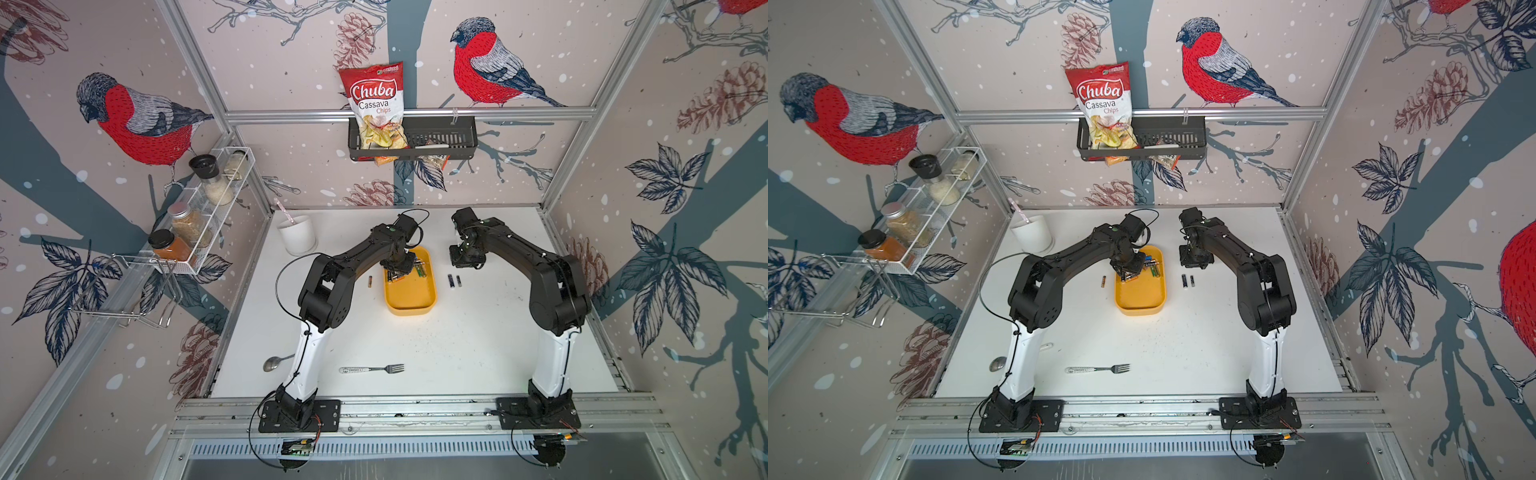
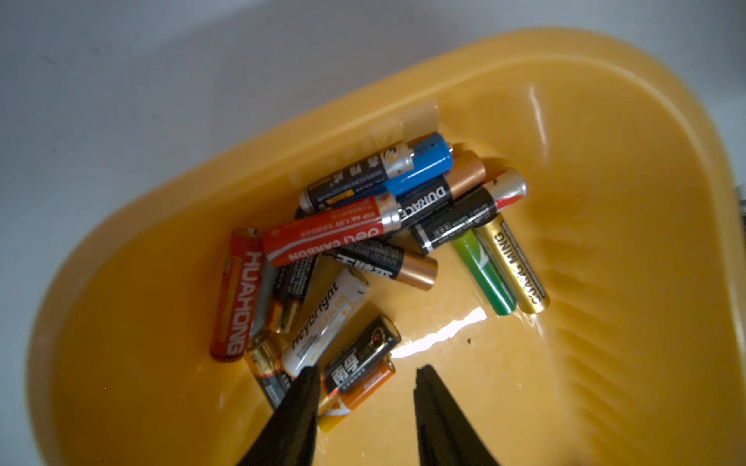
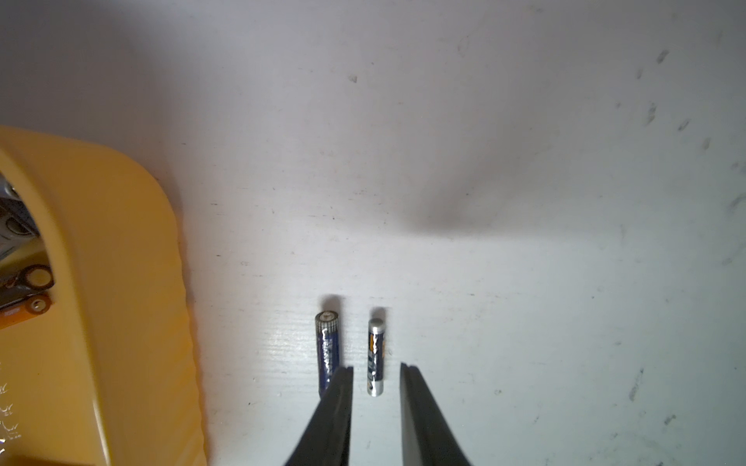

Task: Take the batteries out of the storage box
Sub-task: Pick up the battery from the storage box.

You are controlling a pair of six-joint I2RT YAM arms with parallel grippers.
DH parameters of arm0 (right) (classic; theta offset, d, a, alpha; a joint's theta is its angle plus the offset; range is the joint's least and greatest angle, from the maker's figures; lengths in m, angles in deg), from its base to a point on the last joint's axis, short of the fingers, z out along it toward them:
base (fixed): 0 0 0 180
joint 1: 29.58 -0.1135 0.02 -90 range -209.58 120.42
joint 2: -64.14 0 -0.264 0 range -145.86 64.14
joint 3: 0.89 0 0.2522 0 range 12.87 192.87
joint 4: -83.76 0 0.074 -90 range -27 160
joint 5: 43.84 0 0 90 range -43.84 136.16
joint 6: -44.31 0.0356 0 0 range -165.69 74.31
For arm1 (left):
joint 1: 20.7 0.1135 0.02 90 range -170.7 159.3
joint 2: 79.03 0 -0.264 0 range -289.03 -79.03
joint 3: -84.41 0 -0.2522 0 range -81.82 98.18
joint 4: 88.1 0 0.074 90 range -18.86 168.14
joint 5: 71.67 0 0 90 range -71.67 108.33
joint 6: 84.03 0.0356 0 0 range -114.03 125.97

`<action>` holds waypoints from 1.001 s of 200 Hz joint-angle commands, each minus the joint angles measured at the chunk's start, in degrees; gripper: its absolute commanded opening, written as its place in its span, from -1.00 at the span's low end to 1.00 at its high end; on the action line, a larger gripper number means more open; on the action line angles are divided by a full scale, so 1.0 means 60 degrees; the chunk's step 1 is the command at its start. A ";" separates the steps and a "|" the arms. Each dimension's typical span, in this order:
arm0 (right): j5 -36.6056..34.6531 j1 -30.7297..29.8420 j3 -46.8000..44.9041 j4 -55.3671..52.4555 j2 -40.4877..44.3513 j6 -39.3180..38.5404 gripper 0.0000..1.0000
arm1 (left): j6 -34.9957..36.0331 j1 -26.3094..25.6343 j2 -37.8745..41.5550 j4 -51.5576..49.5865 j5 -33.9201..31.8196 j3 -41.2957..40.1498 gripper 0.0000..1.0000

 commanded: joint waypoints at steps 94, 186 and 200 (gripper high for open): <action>0.0072 -0.0005 -0.0053 -0.0032 0.0111 -0.0003 -0.45 | 0.0012 -0.0013 -0.0400 -0.0258 0.0103 0.0158 -0.29; 0.0062 -0.0002 -0.0068 -0.0038 0.0155 0.0013 -0.46 | -0.0073 -0.0011 -0.0328 -0.0294 0.0046 -0.0037 -0.51; 0.0064 0.0006 -0.0053 -0.0043 0.0148 0.0011 -0.45 | -0.0091 -0.0010 -0.0321 -0.0302 0.0019 -0.0074 -0.51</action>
